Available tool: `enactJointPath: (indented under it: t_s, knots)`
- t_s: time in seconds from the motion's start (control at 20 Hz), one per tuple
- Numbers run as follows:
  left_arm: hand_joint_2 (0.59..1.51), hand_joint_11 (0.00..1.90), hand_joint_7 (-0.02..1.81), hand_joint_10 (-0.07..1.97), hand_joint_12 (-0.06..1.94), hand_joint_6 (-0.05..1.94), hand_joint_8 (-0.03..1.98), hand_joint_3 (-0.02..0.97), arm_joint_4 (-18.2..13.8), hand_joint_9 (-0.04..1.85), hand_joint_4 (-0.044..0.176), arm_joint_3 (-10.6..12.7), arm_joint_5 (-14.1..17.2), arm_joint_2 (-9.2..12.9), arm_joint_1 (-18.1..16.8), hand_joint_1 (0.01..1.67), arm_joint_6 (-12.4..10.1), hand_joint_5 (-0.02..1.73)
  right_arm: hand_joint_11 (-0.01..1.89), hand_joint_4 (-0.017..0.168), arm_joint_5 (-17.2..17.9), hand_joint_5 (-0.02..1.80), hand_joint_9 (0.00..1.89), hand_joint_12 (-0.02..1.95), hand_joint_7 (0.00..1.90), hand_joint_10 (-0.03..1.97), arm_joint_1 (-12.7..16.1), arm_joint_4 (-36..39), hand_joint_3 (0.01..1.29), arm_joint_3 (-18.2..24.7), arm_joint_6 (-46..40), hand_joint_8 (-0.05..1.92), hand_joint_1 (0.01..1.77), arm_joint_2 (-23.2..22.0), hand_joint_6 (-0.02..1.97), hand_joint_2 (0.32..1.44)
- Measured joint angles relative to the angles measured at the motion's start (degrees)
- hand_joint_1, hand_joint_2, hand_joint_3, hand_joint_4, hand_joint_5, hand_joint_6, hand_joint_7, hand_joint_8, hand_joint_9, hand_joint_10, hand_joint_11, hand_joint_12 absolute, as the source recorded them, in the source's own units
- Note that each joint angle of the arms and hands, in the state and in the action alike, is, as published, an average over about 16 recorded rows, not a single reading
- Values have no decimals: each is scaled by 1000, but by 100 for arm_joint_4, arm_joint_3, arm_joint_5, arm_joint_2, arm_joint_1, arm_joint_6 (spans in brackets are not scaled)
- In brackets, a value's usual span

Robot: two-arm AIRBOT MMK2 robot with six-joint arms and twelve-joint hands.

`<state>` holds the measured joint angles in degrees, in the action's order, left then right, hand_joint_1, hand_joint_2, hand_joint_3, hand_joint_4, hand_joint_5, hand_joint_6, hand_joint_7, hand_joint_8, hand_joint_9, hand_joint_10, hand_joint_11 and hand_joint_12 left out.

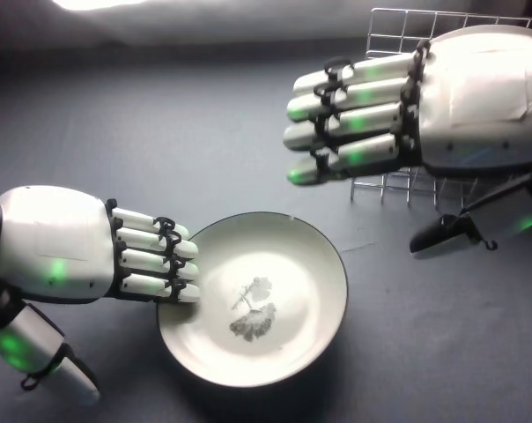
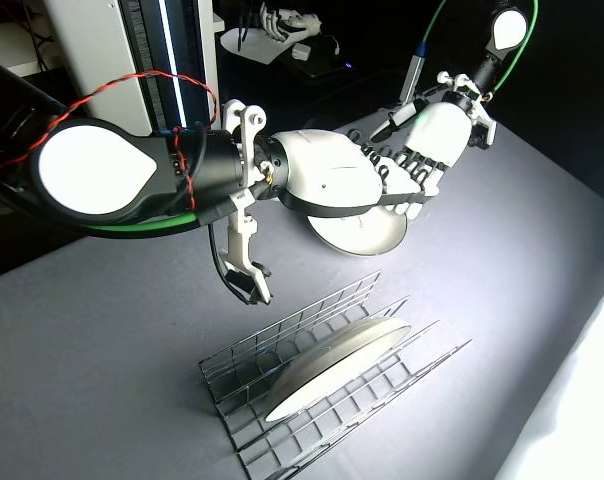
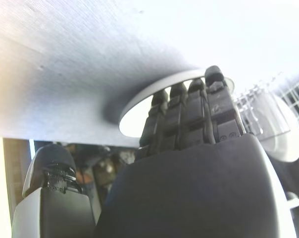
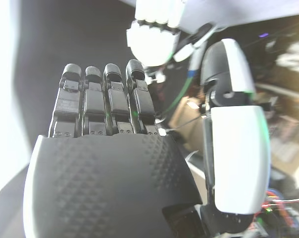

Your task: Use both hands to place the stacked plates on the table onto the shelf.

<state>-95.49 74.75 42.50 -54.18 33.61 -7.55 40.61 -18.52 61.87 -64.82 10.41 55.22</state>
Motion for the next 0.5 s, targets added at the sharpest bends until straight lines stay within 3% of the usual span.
enactJointPath:
  t_s: [0.15,0.5]
  knots:
    - [1058,22,11,-30,16,-6,4,13,79,-21,-6,37,-39,-39,148,15,-14,9,11,4,6,223,24,22,71,22,-52,265,15,87,-15,17,702,31,43,1105]
    - [1059,26,-2,-37,19,-29,-2,13,239,-24,-8,136,-68,-119,426,15,-62,-6,12,4,-154,169,22,14,37,22,-219,481,15,335,-64,17,670,63,43,1105]
